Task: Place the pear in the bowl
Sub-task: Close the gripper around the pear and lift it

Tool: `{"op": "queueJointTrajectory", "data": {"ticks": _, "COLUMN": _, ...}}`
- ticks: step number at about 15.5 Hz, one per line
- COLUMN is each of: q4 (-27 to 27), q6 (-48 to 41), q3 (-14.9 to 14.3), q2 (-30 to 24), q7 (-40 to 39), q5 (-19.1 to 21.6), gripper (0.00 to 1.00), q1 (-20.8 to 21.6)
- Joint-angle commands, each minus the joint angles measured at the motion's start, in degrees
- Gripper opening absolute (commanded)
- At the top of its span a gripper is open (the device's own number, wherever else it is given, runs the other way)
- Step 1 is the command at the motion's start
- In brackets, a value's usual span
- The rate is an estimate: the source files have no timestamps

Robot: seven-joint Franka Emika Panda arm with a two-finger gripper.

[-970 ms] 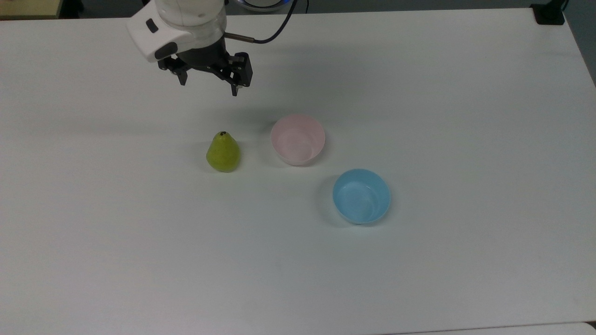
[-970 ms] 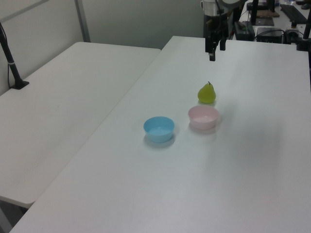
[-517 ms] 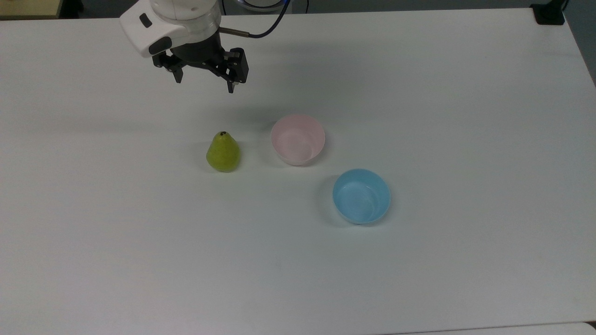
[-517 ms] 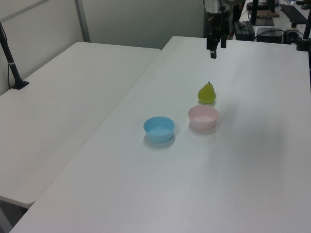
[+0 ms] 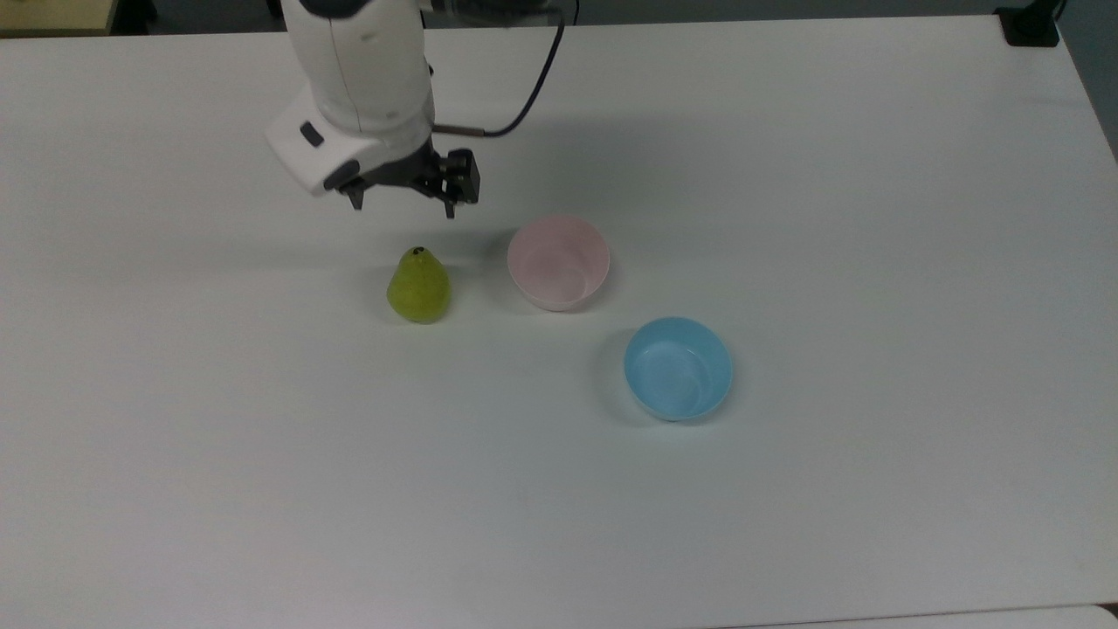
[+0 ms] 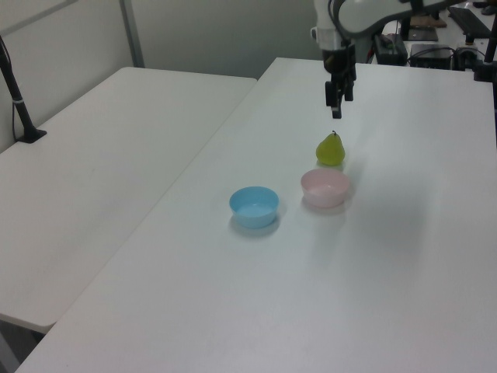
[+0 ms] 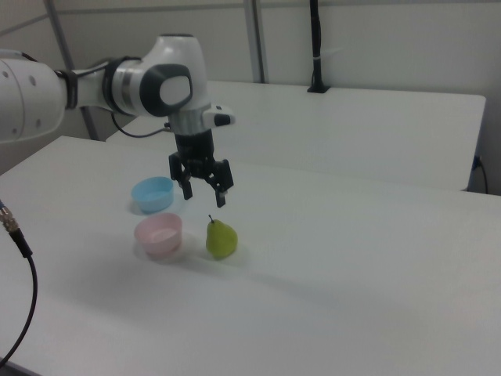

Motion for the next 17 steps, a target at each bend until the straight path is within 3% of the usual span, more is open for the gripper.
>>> {"op": "queueJointTrajectory", "data": {"ticks": 1, "q4": -0.48, "q6": 4.47, "q3": -0.02, "q2": 3.60, "q7": -1.71, "q5": 0.98, "gripper": 1.00, "q1": 0.20}}
{"op": "queueJointTrajectory", "data": {"ticks": 5, "q4": -0.66, "q6": 7.38, "q3": 0.16, "q2": 7.56, "q7": -1.79, "q5": 0.37, "gripper": 1.00, "q1": 0.81}}
{"op": "queueJointTrajectory", "data": {"ticks": 8, "q4": -2.06, "q6": 7.47, "q3": 0.24, "q2": 8.71, "q7": -1.88, "q5": -2.26, "gripper": 1.00, "q1": 0.82}}
{"op": "queueJointTrajectory", "data": {"ticks": 12, "q4": -3.38, "q6": 10.89, "q3": 0.24, "q2": 9.67, "q7": -1.71, "q5": -2.54, "gripper": 0.99, "q1": 0.91}}
{"op": "queueJointTrajectory", "data": {"ticks": 14, "q4": -3.38, "q6": 11.68, "q3": 0.24, "q2": 9.85, "q7": -1.18, "q5": -2.54, "gripper": 0.86, "q1": 0.99}}
{"op": "queueJointTrajectory", "data": {"ticks": 17, "q4": -3.29, "q6": 12.13, "q3": 0.24, "q2": 9.59, "q7": -1.00, "q5": -2.54, "gripper": 0.46, "q1": 0.99}}
